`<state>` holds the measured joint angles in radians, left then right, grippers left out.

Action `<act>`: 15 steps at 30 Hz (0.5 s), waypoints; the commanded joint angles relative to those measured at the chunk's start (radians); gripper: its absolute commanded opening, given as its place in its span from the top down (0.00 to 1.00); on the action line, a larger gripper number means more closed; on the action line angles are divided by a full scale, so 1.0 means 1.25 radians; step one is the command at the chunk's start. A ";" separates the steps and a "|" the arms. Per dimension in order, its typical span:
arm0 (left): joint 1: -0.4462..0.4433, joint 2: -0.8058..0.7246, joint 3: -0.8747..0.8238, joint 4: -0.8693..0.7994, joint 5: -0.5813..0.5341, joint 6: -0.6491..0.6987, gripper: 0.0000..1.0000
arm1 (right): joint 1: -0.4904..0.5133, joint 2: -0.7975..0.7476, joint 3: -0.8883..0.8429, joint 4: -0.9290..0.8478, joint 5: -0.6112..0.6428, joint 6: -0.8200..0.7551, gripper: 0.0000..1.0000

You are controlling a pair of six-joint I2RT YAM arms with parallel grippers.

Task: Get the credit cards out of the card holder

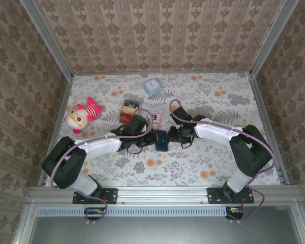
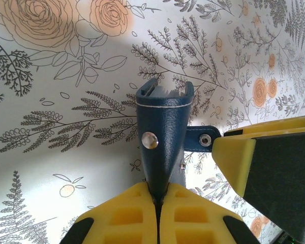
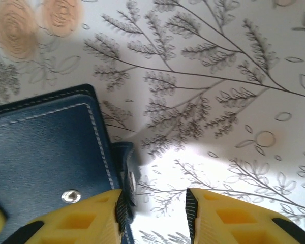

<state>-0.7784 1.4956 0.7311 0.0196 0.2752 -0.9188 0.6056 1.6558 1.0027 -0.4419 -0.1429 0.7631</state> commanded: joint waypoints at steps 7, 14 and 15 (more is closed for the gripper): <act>0.002 -0.004 0.026 -0.022 -0.012 0.013 1.00 | -0.005 0.038 -0.001 0.038 -0.052 -0.011 0.68; 0.002 0.003 0.030 -0.029 -0.011 0.001 0.89 | -0.005 0.055 0.001 0.033 -0.031 -0.024 0.73; 0.002 0.005 0.030 -0.029 -0.010 0.000 0.86 | -0.005 0.059 0.000 0.035 -0.029 -0.028 0.74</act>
<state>-0.7780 1.4960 0.7399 -0.0006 0.2714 -0.9230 0.6044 1.7107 1.0027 -0.3962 -0.1913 0.7532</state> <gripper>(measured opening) 0.125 0.269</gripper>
